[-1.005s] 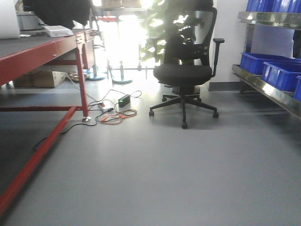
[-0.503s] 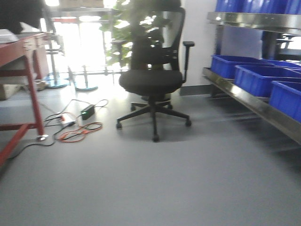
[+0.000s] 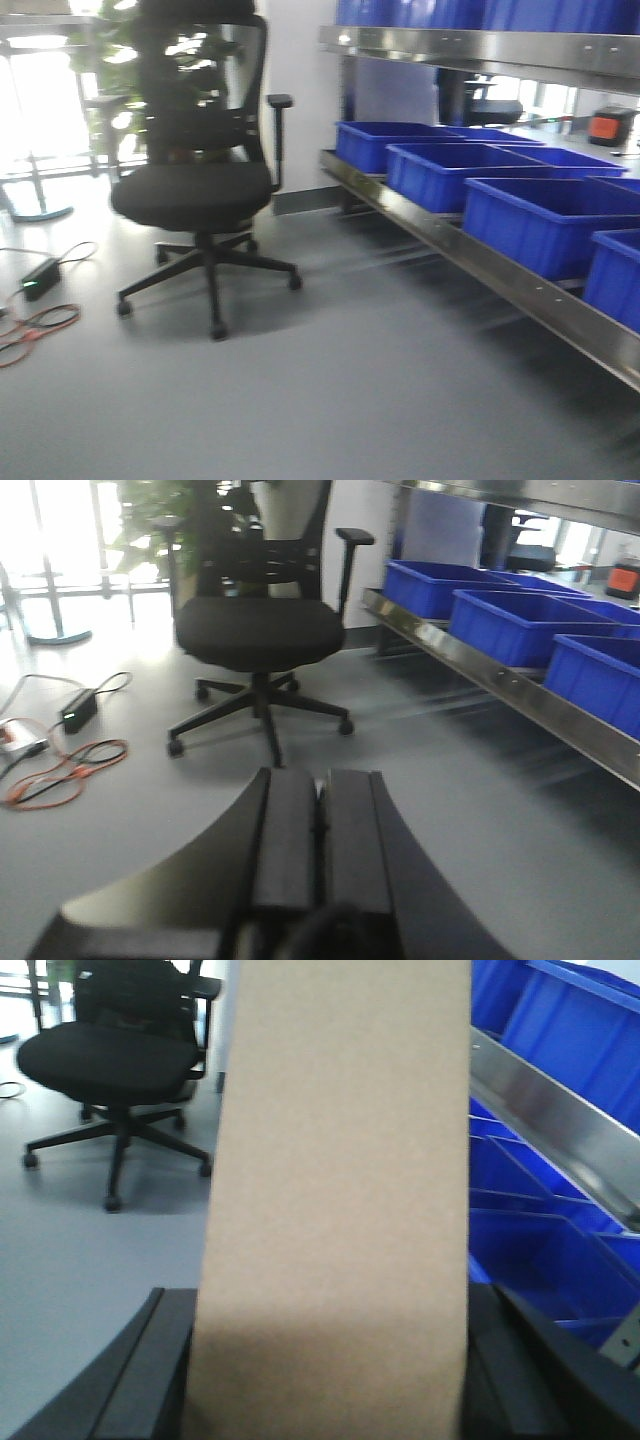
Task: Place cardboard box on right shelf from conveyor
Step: 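Drive toward the steel shelf rack with blue bins carrying the box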
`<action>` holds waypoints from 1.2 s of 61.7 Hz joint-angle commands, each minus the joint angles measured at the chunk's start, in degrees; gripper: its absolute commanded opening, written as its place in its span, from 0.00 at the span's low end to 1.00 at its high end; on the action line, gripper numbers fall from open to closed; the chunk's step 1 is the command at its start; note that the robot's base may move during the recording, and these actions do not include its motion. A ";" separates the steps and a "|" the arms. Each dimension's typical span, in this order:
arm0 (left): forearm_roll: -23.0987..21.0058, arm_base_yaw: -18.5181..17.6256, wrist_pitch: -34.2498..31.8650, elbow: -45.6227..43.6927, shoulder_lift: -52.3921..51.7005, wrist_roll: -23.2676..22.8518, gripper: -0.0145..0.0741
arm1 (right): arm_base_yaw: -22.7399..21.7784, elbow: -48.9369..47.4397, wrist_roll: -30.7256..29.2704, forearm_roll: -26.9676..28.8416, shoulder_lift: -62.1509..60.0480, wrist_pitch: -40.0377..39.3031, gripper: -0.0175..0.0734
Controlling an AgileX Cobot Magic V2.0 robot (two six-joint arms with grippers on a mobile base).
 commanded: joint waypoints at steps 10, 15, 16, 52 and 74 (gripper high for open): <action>-0.34 -0.16 -4.96 0.54 -0.97 0.02 0.03 | -0.28 -1.52 -0.35 -1.25 1.09 -6.10 0.37; -0.34 -0.16 -4.96 0.54 -0.97 0.02 0.03 | -0.28 -1.52 -0.35 -1.25 1.09 -6.10 0.37; -0.34 -0.16 -4.96 0.54 -0.97 0.02 0.03 | -0.28 -1.52 -0.35 -1.25 1.09 -6.10 0.37; -0.34 -0.16 -4.96 0.54 -0.97 0.02 0.03 | -0.28 -1.52 -0.35 -1.25 1.09 -6.10 0.37; -0.34 0.49 -4.96 0.54 -0.97 0.02 0.03 | -0.28 -1.52 -0.35 -1.25 1.09 -6.10 0.37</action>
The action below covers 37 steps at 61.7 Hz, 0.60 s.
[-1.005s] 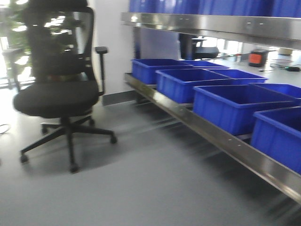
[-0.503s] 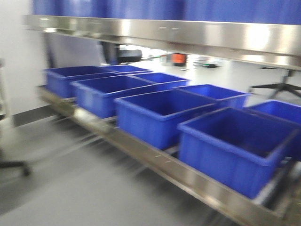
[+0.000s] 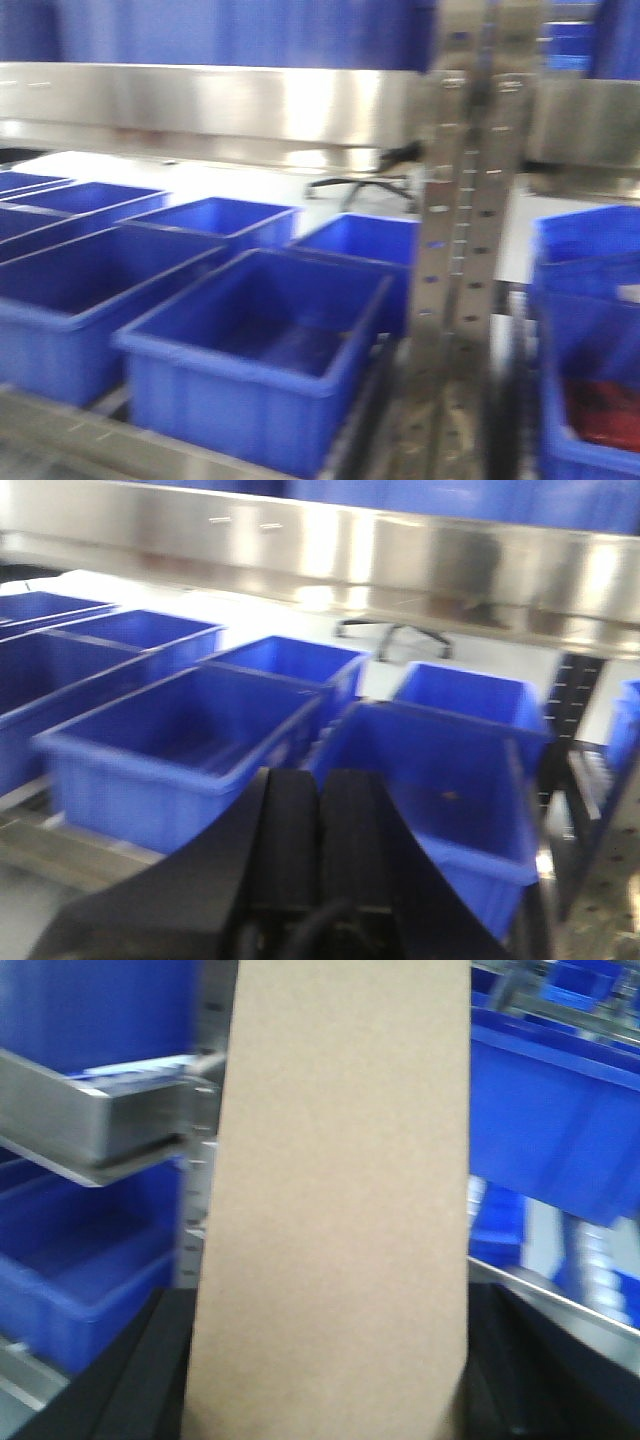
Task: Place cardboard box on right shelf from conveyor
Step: 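Drive toward the steel shelf rack with blue bins carrying the box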
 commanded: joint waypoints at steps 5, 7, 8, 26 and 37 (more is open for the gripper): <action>-0.34 1.63 -4.96 0.54 -0.97 0.02 0.03 | -0.28 -1.52 -0.35 -1.25 1.09 -6.10 0.37; -0.34 2.24 -4.96 0.54 -0.97 0.02 0.03 | -0.28 -1.52 -0.35 -1.25 1.09 -6.10 0.37; -0.34 2.60 -4.96 0.54 -0.97 0.02 0.03 | -0.28 -1.52 -0.35 -1.25 1.09 -6.10 0.37; -0.34 4.52 -4.96 0.54 -0.97 0.02 0.03 | -0.28 -1.52 -0.35 -1.20 1.09 -6.09 0.37; -0.34 4.52 -4.96 0.54 -0.97 0.02 0.03 | -0.28 -1.52 -0.35 -1.20 1.09 -6.09 0.37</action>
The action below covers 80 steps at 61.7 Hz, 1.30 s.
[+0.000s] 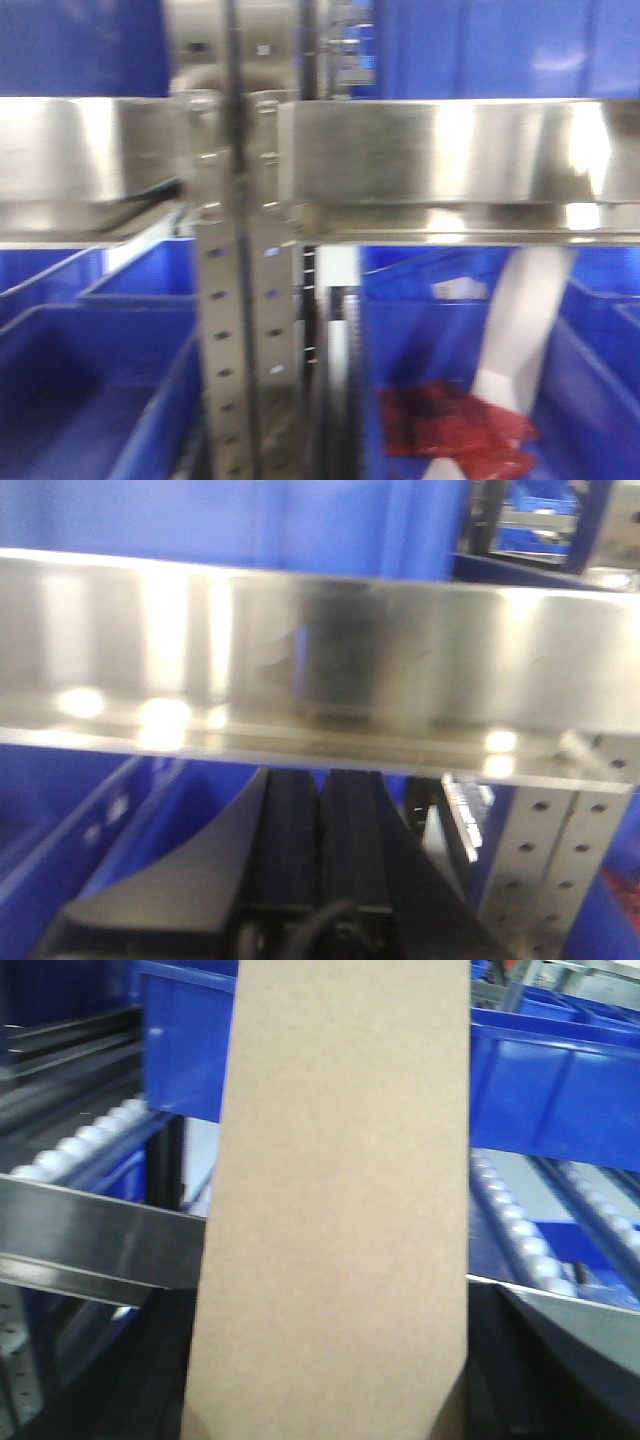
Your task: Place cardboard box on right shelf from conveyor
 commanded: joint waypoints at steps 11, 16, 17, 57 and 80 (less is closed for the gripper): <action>-0.34 0.07 -4.96 0.54 -0.97 0.02 0.03 | -0.28 -1.52 -0.35 -1.20 1.09 -6.09 0.37; -0.34 0.07 -4.96 0.54 -0.97 0.02 0.03 | -0.28 -1.52 -0.35 -1.20 1.09 -6.09 0.37; -0.34 0.07 -4.96 0.54 -0.97 0.02 0.03 | -0.28 -1.52 -0.35 -1.20 1.09 -6.09 0.37; -0.34 0.07 -4.96 0.54 -0.87 0.02 0.03 | -0.28 -1.52 -0.35 -1.20 1.09 -6.09 0.37; -0.34 0.07 -4.96 0.54 -0.87 0.02 0.03 | -0.28 -1.52 -0.35 -1.20 1.09 -6.09 0.37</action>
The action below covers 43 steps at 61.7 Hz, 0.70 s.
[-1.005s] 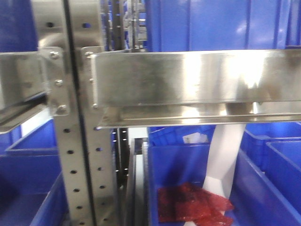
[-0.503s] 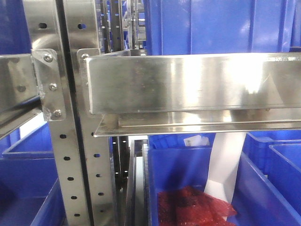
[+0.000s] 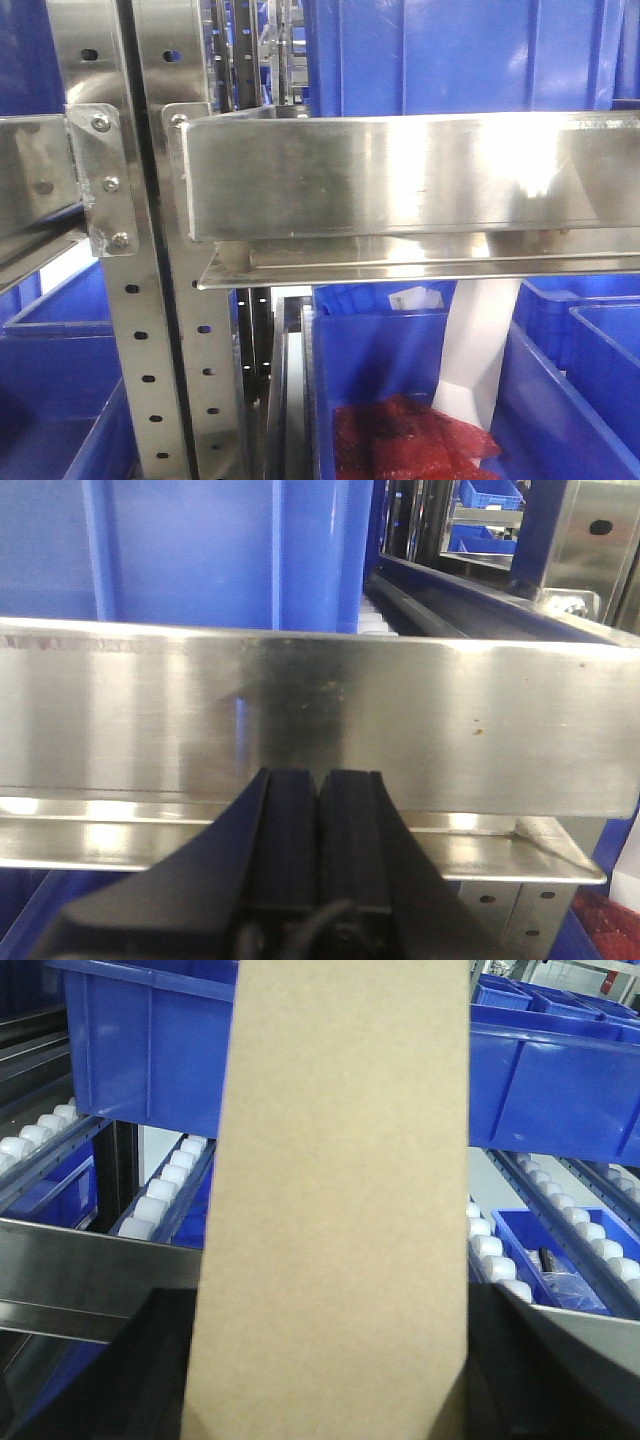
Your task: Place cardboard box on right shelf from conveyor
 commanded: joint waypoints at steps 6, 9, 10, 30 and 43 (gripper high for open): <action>-0.34 0.07 -4.96 0.54 -0.87 0.02 0.03 | -0.28 -1.52 -0.35 -1.20 1.09 -6.09 0.37; -0.34 0.07 -4.96 0.54 -0.87 0.02 0.03 | -0.28 -1.52 -0.35 -1.20 1.09 -6.09 0.37; -0.34 0.07 -4.96 0.54 -0.87 0.02 0.03 | -0.28 -1.52 -0.35 -1.20 1.09 -6.09 0.37; -0.34 0.07 -4.96 0.54 -0.87 0.02 0.03 | -0.28 -1.52 -0.35 -1.20 1.09 -6.09 0.37; -0.34 0.07 -4.96 0.54 -0.87 0.02 0.03 | -0.28 -1.52 -0.35 -0.63 1.23 -6.09 0.37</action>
